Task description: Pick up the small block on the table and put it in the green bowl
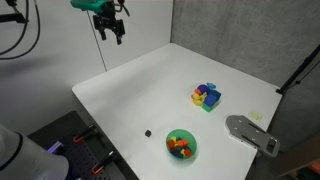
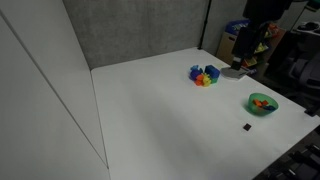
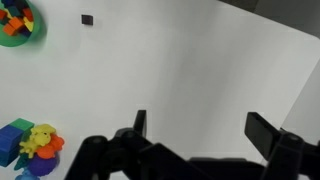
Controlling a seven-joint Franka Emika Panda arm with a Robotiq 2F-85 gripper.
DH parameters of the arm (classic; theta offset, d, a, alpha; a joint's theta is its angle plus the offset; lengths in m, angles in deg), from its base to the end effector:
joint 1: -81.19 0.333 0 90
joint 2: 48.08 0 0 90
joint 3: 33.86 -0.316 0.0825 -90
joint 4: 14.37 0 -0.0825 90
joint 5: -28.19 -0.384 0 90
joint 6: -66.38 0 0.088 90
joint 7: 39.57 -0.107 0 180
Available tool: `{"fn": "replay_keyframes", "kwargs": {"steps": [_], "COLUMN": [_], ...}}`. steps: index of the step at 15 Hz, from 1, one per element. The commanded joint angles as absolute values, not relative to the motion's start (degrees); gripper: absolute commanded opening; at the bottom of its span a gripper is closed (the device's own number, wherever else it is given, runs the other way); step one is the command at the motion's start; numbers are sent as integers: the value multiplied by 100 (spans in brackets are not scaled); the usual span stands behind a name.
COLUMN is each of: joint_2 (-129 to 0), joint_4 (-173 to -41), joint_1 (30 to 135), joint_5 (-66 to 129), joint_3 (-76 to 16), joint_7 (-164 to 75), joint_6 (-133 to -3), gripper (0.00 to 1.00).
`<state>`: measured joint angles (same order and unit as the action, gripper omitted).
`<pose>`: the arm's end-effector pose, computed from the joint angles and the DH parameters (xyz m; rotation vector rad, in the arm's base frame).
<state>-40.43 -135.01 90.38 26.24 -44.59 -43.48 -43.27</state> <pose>0.4753 0.1776 0.4700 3.1071 0.4135 -0.0949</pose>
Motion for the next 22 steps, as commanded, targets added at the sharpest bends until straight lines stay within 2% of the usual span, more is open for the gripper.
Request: {"fn": "replay_keyframes", "kwargs": {"steps": [1, 12, 22], "joint_2": [-4118, -5240, -7177], "joint_4": [-13989, -15517, -15648], "joint_1": [8908, 8351, 8339], "joint_5": [2797, 3629, 4217], "joint_3": [-4300, -3646, -2743], "joint_7": [-4291, -4323, -4434], "joint_6": [-4986, -7728, -9901], "gripper": [100, 100, 100]}}
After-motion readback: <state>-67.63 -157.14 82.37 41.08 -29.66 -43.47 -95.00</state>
